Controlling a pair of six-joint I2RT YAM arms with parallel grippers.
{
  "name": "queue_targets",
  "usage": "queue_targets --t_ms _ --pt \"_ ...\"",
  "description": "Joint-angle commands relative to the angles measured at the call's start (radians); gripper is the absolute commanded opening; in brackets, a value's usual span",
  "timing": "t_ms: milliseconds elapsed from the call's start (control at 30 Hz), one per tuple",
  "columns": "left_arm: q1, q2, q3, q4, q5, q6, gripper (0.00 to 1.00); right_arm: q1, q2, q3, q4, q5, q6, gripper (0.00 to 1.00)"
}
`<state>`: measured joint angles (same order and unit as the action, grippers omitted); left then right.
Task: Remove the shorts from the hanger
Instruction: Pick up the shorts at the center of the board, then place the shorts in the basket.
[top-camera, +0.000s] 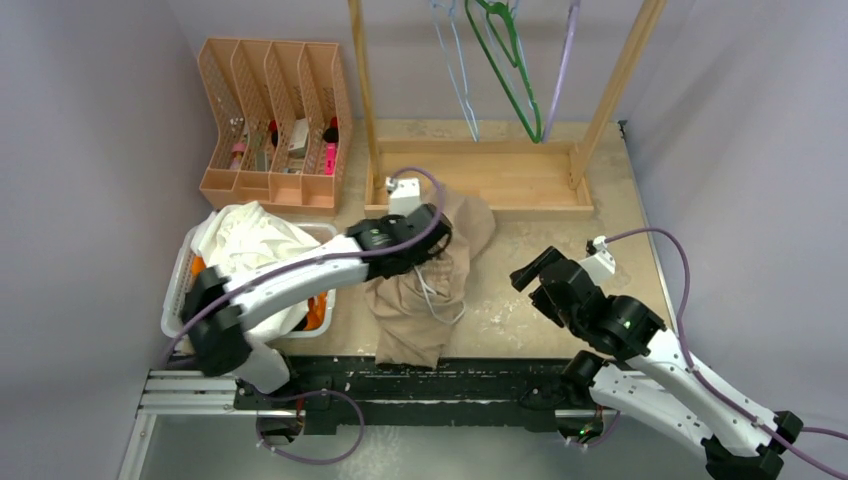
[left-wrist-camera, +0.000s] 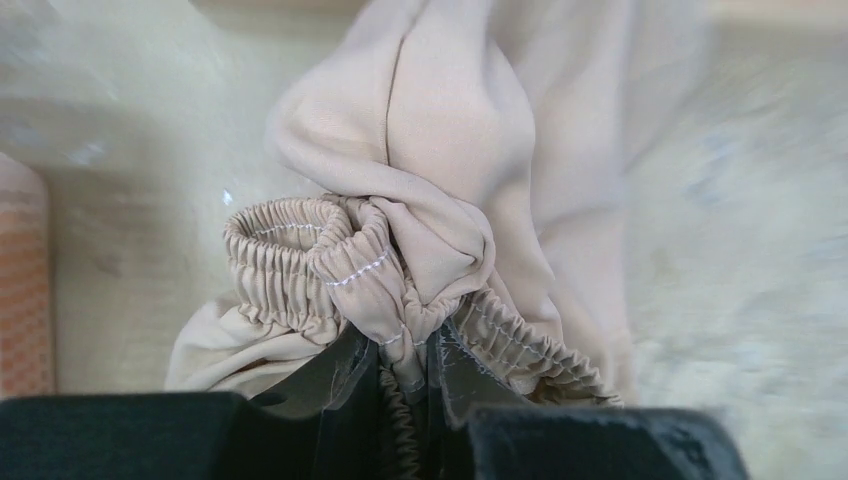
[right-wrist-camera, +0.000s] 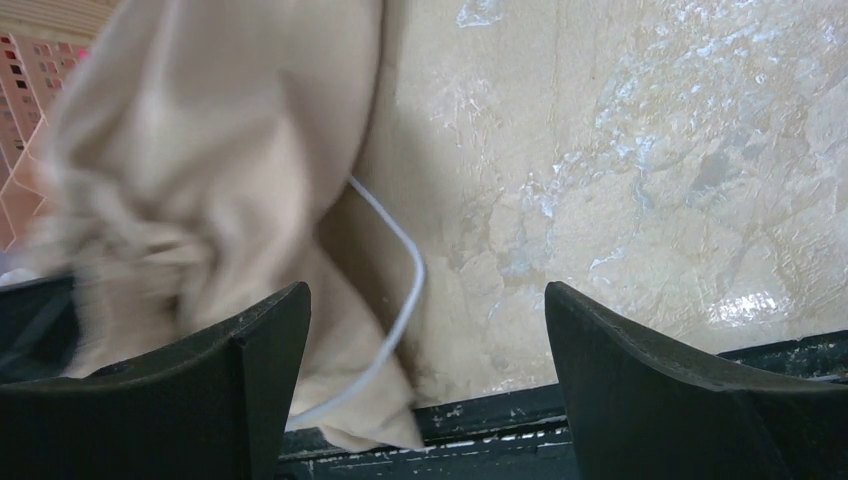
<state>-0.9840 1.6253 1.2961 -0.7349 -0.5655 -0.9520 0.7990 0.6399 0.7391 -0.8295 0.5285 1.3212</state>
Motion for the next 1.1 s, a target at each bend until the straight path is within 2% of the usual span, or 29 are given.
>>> queue_targets --t_ms 0,167,267,400,633,867,933,1067 --pt "0.012 -0.262 0.051 -0.025 -0.144 0.041 0.00 0.000 0.002 -0.004 0.031 0.019 0.008 0.87" --pt "0.012 -0.407 0.052 -0.086 -0.255 0.003 0.00 0.000 0.037 -0.006 0.082 -0.001 -0.017 0.87" --pt "0.013 -0.474 0.029 -0.053 -0.296 0.048 0.00 0.001 0.067 0.001 0.094 0.002 -0.061 0.87" --pt "0.013 -0.515 0.099 -0.087 -0.350 0.082 0.00 0.000 0.103 0.023 0.097 0.009 -0.111 0.87" --pt "0.012 -0.492 0.277 -0.214 -0.504 0.049 0.00 0.000 0.133 0.011 0.181 -0.031 -0.180 0.87" --pt "0.012 -0.403 0.606 -0.357 -0.528 0.076 0.00 0.000 0.159 -0.010 0.221 -0.068 -0.209 0.87" --pt "0.012 -0.396 0.645 -0.421 -0.574 0.037 0.00 0.000 0.170 -0.009 0.223 -0.073 -0.214 0.87" --pt "0.013 -0.406 0.634 -0.610 -0.754 -0.115 0.00 0.000 0.183 -0.005 0.233 -0.086 -0.215 0.87"
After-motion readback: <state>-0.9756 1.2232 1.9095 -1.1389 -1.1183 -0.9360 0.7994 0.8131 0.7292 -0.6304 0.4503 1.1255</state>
